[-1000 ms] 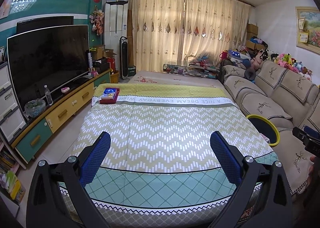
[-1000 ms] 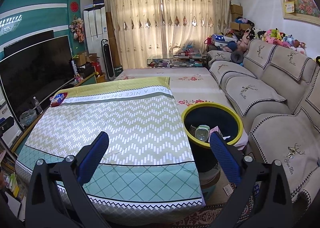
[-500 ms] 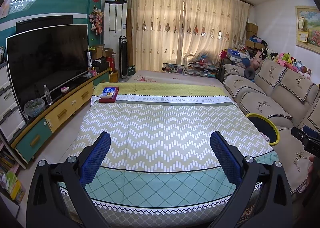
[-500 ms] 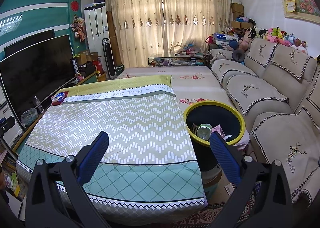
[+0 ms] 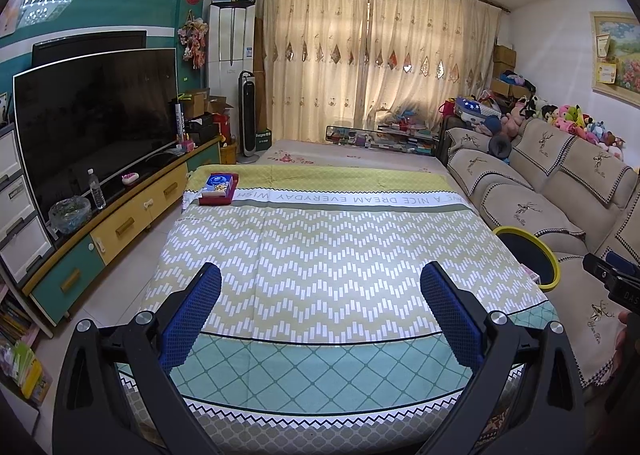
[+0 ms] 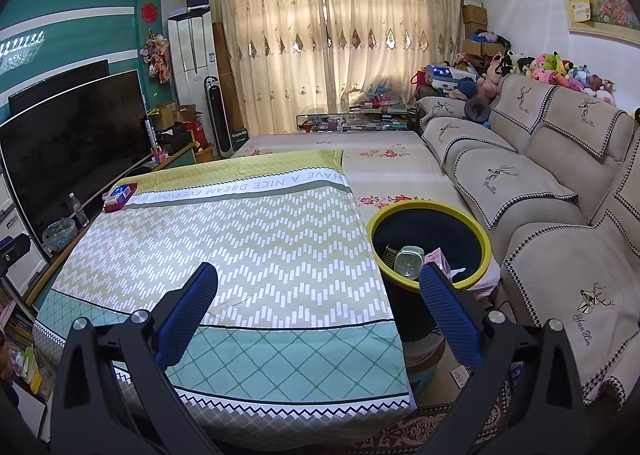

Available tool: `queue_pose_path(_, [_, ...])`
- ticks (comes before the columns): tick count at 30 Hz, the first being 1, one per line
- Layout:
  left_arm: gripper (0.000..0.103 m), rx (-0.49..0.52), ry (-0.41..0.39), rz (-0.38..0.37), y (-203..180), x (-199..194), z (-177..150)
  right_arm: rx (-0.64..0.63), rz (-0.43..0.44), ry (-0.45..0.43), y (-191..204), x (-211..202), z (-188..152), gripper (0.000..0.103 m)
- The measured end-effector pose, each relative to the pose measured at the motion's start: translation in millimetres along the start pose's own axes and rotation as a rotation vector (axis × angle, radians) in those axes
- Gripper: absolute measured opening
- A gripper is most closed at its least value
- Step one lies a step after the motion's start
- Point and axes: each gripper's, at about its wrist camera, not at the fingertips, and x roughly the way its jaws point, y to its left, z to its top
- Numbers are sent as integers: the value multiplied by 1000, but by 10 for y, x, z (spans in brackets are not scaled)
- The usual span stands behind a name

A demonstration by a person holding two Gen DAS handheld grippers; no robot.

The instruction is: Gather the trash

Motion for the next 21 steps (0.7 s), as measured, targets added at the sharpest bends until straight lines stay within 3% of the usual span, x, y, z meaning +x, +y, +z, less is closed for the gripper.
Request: queue_pose_path(21, [98,4,2,0,26,15,-24,7,1,1,12,28,-16,96])
